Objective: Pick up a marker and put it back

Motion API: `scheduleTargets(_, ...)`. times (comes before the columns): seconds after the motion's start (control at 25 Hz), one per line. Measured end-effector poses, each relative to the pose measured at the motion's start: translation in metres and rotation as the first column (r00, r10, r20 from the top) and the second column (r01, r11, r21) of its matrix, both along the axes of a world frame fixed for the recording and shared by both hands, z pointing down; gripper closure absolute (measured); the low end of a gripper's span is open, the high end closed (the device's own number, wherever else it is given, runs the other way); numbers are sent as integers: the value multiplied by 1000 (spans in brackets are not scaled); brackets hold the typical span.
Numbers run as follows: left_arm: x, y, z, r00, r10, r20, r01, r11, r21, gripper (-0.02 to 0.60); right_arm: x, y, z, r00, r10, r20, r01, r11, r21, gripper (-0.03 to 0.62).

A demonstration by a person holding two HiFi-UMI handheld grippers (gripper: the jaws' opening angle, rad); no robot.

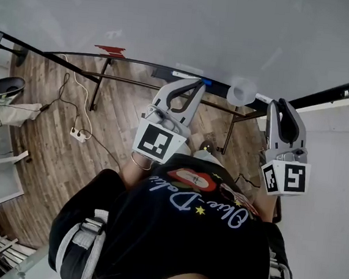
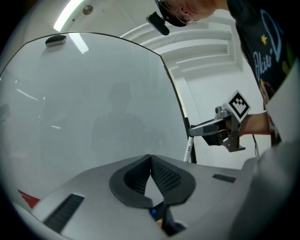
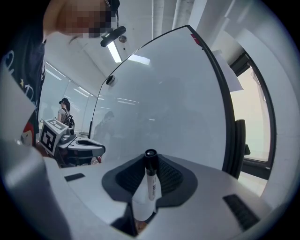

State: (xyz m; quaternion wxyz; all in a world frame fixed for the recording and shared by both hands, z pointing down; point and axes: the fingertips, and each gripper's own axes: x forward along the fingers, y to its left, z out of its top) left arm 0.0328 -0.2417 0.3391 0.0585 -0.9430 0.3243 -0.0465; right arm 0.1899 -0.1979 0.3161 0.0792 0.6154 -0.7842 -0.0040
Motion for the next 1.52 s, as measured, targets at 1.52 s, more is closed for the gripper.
scheduleTargets(1.52,5,-11,0,1000,-21,14,21,1000,3,577,-1,-18,5,998,-43,54,43,999,4,522)
